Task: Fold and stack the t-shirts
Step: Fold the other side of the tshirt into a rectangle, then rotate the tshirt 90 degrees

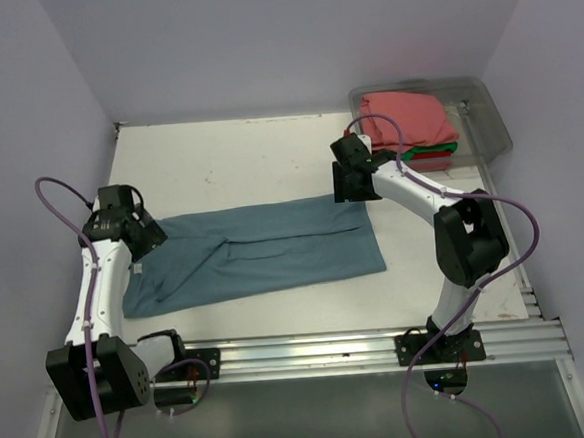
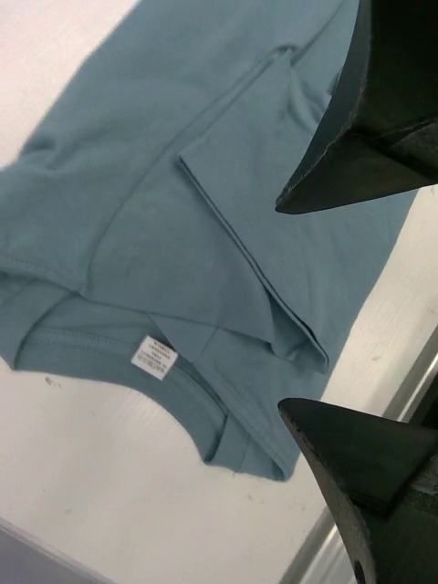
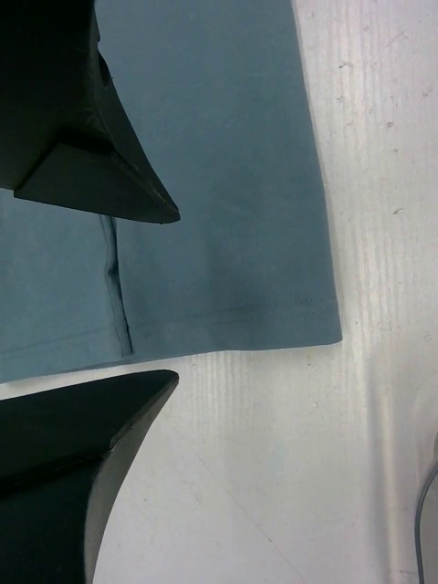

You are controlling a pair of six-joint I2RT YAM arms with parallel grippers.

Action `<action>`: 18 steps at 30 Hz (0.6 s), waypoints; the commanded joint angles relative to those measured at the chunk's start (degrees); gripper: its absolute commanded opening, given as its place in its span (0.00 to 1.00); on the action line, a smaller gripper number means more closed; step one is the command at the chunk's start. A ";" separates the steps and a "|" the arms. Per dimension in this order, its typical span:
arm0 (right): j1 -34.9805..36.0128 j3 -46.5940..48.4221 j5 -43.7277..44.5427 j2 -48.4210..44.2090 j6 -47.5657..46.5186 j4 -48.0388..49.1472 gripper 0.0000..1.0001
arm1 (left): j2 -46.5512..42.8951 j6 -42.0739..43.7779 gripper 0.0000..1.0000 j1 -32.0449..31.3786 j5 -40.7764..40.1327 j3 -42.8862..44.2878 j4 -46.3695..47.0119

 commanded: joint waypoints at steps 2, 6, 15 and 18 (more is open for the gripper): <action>0.18 1.13 -2.64 0.53 -0.54 3.16 0.66 | -4.93 -1.86 0.85 -0.18 7.79 -0.58 7.28; 0.26 1.64 -10.02 2.72 -0.81 6.41 0.00 | -2.24 -2.12 0.60 -0.18 13.51 -3.83 16.51; 1.49 0.78 -19.26 5.72 0.78 8.08 0.00 | 12.02 -6.25 0.00 -1.67 16.96 -6.29 23.91; 2.37 -0.71 -19.00 5.98 1.13 8.53 0.00 | 13.68 -6.96 0.00 -1.85 15.47 -8.05 25.32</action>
